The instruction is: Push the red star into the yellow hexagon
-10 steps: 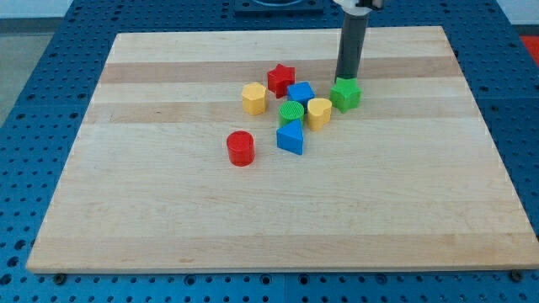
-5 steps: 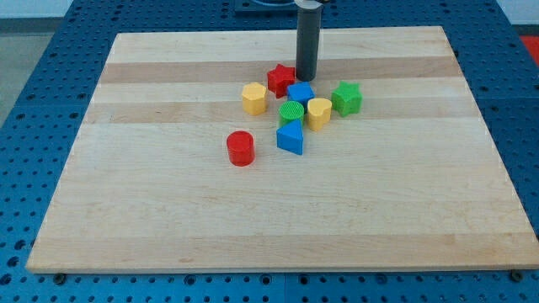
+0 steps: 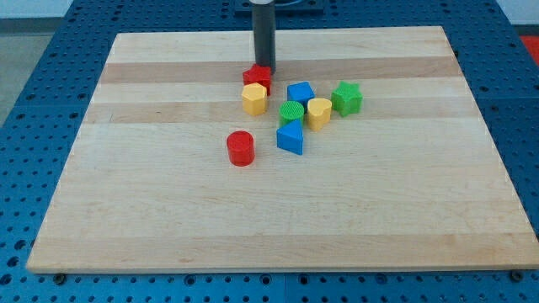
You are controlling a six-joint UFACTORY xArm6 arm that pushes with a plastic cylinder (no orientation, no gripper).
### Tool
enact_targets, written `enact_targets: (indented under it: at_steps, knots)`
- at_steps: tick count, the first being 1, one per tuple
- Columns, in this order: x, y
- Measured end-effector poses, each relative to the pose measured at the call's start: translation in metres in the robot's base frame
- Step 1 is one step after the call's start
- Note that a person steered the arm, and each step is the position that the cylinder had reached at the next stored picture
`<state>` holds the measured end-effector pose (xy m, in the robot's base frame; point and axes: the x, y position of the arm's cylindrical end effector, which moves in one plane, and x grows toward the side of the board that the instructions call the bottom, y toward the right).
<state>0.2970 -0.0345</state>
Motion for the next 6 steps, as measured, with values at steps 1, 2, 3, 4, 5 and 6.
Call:
enact_targets:
  at_steps: [1, 2, 3, 4, 5, 6]
  knots:
    - [0.005, -0.016]
    - [0.012, -0.031]
    - [0.022, -0.05]
    - [0.032, -0.064]
    - [0.041, -0.068]
    - [0.044, -0.068]
